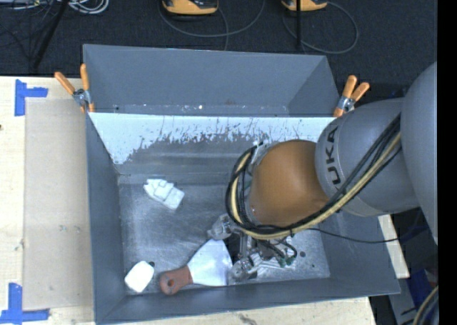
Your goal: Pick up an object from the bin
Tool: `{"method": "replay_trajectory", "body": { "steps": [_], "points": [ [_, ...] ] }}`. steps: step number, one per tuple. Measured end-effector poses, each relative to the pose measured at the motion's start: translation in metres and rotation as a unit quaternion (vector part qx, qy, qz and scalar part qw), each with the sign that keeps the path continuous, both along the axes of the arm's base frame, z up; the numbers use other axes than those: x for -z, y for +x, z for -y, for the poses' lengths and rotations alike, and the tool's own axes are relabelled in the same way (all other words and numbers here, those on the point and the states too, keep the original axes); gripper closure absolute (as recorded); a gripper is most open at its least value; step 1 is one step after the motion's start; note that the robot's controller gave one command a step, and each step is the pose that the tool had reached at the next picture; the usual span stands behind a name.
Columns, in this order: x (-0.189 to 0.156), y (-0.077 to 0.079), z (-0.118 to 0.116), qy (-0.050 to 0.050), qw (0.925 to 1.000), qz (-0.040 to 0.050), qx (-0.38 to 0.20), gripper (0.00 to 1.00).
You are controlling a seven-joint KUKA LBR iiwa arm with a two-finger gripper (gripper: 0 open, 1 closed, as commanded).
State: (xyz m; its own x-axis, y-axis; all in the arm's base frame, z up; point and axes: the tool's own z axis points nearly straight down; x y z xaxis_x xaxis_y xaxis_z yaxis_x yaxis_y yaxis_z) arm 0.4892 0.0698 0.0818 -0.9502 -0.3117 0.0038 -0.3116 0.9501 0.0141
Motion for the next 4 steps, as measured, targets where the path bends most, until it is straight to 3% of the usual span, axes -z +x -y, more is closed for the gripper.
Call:
{"method": "replay_trajectory", "body": {
  "steps": [1,2,3,4],
  "points": [
    [0.0,0.0,0.0,0.0,1.0,0.0,0.0,1.0],
    [-0.042,-0.003,0.004,-0.005,0.9999,0.0042,-0.009,1.0],
    [-0.055,-0.001,0.006,-0.002,0.9998,0.0159,-0.009,1.0],
    [-0.055,0.0,0.006,-0.004,0.9999,0.0139,-0.009,1.0]
  ]
}}
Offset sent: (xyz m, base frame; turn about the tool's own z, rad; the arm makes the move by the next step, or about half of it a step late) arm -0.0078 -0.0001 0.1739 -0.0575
